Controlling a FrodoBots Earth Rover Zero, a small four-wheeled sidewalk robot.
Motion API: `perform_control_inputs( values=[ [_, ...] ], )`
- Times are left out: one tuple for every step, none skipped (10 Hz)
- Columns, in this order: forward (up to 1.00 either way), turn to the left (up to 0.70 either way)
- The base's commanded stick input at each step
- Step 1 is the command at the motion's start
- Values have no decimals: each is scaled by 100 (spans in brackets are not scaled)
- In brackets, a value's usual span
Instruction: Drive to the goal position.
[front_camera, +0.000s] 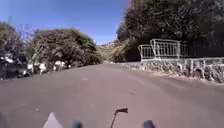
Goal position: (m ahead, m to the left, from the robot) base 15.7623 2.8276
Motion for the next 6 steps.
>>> perform_control_inputs(
  values=[
    [85,0],
    [85,0],
    [85,0],
    [85,0],
    [85,0],
    [85,0]
  ],
)
